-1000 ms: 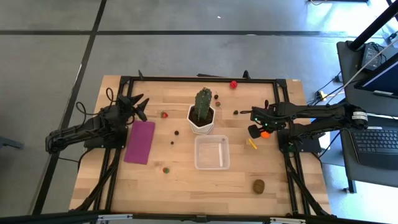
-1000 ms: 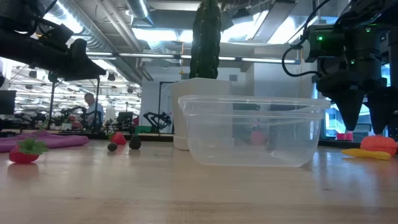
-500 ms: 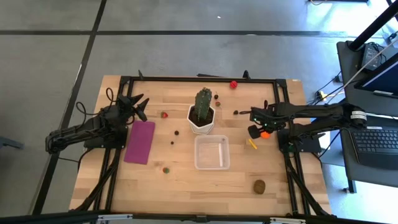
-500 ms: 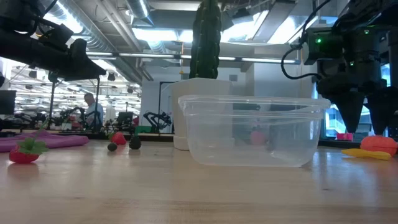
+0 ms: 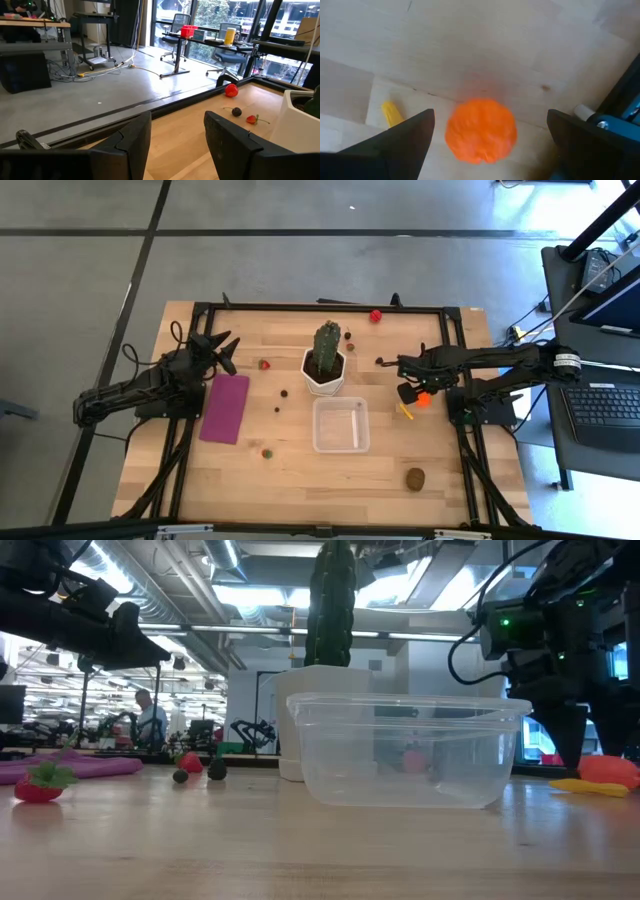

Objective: Pick and placing Produce into tupperware
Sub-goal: Put the orange pumpkin into the transparent bin

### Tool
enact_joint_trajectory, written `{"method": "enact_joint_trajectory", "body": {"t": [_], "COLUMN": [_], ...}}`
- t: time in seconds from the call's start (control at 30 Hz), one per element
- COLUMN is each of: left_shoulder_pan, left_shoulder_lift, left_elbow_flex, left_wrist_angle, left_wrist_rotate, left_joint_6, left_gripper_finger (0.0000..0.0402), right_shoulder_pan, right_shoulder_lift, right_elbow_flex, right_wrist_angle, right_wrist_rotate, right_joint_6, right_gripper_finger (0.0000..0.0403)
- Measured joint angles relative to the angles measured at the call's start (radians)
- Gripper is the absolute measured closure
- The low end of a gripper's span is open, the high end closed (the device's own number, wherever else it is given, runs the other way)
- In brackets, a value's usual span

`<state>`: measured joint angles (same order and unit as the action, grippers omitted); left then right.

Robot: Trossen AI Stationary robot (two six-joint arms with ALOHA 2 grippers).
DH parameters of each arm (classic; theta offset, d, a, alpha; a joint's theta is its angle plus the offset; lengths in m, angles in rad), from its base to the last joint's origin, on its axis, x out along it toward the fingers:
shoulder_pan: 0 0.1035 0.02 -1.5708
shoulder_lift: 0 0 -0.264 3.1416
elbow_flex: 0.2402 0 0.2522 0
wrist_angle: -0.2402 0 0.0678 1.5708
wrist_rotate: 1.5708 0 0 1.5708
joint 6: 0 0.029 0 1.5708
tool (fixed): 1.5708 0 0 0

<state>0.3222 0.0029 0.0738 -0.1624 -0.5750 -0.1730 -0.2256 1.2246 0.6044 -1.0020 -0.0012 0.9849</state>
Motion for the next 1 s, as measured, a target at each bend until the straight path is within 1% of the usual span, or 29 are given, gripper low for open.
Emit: {"method": "enact_joint_trajectory", "body": {"t": [0.27, 0.4, 0.57, 0.77, 1.0], "left_shoulder_pan": [0.0, 0.0, 0.0, 0.0, 0.0], "left_shoulder_lift": [0.0, 0.0, 0.0, 0.0, 0.0], "left_elbow_flex": [0.0, 0.0, 0.0, 0.0, 0.0], "left_wrist_angle": [0.0, 0.0, 0.0, 0.0, 0.0], "left_wrist_rotate": [0.0, 0.0, 0.0, 0.0, 0.0], "left_joint_6": [0.0, 0.0, 0.0, 0.0, 0.0], "left_gripper_finger": [0.0225, 0.0225, 0.0225, 0.0225, 0.0225], "right_shoulder_pan": [0.015, 0.044, 0.076, 0.106, 0.112], "right_shoulder_lift": [0.0, 0.009, 0.058, 0.121, 0.153], "right_elbow_flex": [0.0, 0.0, -0.001, -0.001, -0.001], "right_wrist_angle": [-0.001, -0.003, -0.005, -0.006, 0.0], "right_wrist_rotate": [0.0, -0.02, -0.017, 0.023, 0.023], "right_joint_6": [0.009, 0.049, 0.057, 0.062, 0.06], "right_gripper_finger": [0.0016, 0.0016, 0.0016, 0.0016, 0.0016]}}
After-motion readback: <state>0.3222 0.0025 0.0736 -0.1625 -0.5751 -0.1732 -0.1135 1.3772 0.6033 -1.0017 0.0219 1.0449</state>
